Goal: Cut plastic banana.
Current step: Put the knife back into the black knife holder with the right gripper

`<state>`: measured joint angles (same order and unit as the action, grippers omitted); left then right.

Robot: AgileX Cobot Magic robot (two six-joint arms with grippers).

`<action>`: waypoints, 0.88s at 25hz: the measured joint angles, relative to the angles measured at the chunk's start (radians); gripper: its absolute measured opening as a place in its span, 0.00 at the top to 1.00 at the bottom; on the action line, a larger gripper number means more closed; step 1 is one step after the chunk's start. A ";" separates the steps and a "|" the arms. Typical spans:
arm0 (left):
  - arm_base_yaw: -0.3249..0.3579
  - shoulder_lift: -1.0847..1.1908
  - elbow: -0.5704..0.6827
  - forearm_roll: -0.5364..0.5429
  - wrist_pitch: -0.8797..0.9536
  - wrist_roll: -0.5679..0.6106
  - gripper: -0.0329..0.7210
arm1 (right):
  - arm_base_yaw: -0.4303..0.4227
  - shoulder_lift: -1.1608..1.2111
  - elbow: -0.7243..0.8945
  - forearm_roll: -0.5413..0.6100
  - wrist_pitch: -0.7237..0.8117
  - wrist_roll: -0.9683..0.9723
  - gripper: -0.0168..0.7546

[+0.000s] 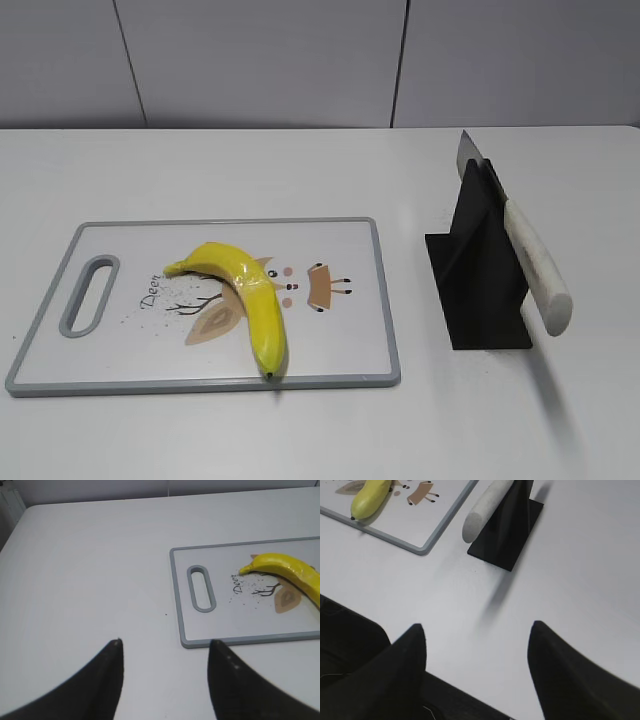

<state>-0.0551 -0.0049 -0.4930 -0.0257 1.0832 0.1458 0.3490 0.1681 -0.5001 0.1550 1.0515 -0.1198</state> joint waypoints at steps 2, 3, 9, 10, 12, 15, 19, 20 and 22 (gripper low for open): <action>0.000 0.000 0.000 0.000 0.000 0.000 0.26 | 0.000 -0.026 0.000 0.000 0.000 0.000 0.32; 0.000 0.000 0.000 0.000 0.000 0.000 0.26 | 0.000 -0.042 0.000 0.000 0.000 0.000 0.32; 0.000 0.000 0.000 0.000 0.000 0.000 0.26 | 0.000 -0.162 0.000 0.000 0.000 0.000 0.32; 0.000 0.000 0.000 0.000 0.000 0.000 0.26 | -0.001 -0.169 0.000 0.002 0.001 0.000 0.32; 0.000 0.000 0.000 -0.001 0.000 0.000 0.26 | -0.015 -0.174 0.000 0.010 0.001 0.000 0.32; 0.000 0.000 0.000 -0.001 0.000 0.000 0.26 | -0.069 -0.174 0.000 0.019 0.001 0.000 0.32; 0.000 0.000 0.000 -0.001 0.000 0.000 0.26 | -0.177 -0.174 0.000 0.021 0.001 0.000 0.32; 0.000 0.000 0.000 -0.001 0.000 0.000 0.26 | -0.200 -0.174 0.000 0.022 0.001 0.000 0.32; 0.000 0.000 0.000 -0.001 0.000 0.000 0.26 | -0.246 -0.174 0.000 0.024 0.001 0.000 0.32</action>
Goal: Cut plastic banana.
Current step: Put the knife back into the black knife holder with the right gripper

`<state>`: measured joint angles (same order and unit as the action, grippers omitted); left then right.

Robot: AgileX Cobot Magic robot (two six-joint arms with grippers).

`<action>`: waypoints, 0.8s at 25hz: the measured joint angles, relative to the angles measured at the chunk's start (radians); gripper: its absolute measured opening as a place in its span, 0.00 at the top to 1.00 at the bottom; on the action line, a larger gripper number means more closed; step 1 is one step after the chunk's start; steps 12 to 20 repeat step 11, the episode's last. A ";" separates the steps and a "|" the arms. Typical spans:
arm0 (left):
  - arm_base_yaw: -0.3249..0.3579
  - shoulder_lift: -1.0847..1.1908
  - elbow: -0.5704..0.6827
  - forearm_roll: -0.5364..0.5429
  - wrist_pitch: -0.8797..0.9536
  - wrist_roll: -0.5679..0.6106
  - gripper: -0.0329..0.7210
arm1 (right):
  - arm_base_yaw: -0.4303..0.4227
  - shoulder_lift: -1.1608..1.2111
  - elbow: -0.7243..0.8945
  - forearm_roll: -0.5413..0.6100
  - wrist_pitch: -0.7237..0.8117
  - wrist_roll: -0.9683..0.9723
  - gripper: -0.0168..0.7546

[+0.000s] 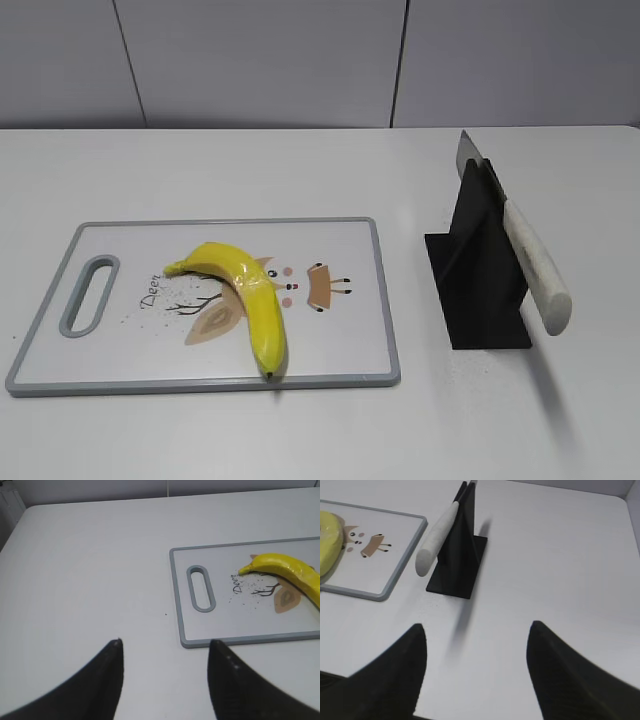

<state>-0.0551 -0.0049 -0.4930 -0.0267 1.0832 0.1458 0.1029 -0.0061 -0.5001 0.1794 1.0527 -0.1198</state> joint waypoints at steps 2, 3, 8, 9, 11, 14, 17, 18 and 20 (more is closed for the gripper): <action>0.000 0.000 0.000 0.000 0.000 0.000 0.26 | -0.028 0.000 0.000 0.000 0.000 0.000 0.32; 0.000 0.000 0.000 0.000 0.000 0.000 0.26 | -0.037 0.000 0.000 0.000 0.000 0.000 0.32; 0.000 0.000 0.000 0.000 0.000 0.000 0.26 | -0.040 0.000 0.000 0.001 0.000 0.000 0.32; 0.000 0.000 0.000 0.000 0.000 0.000 0.26 | -0.040 0.000 0.000 0.001 0.000 0.000 0.32; 0.000 0.000 0.000 0.000 0.000 0.000 0.26 | -0.040 0.000 0.000 0.001 0.000 0.000 0.32; 0.000 0.000 0.000 0.000 0.000 0.000 0.26 | -0.040 0.000 0.000 0.001 0.000 0.000 0.32; 0.000 0.000 0.000 0.000 0.000 0.000 0.26 | -0.040 0.000 0.000 0.001 0.000 0.000 0.32; 0.000 0.000 0.000 0.000 0.000 0.000 0.26 | -0.040 0.000 0.000 0.001 0.000 0.000 0.32; 0.000 0.000 0.000 0.000 0.000 0.000 0.26 | -0.040 0.000 0.000 0.001 0.000 0.000 0.32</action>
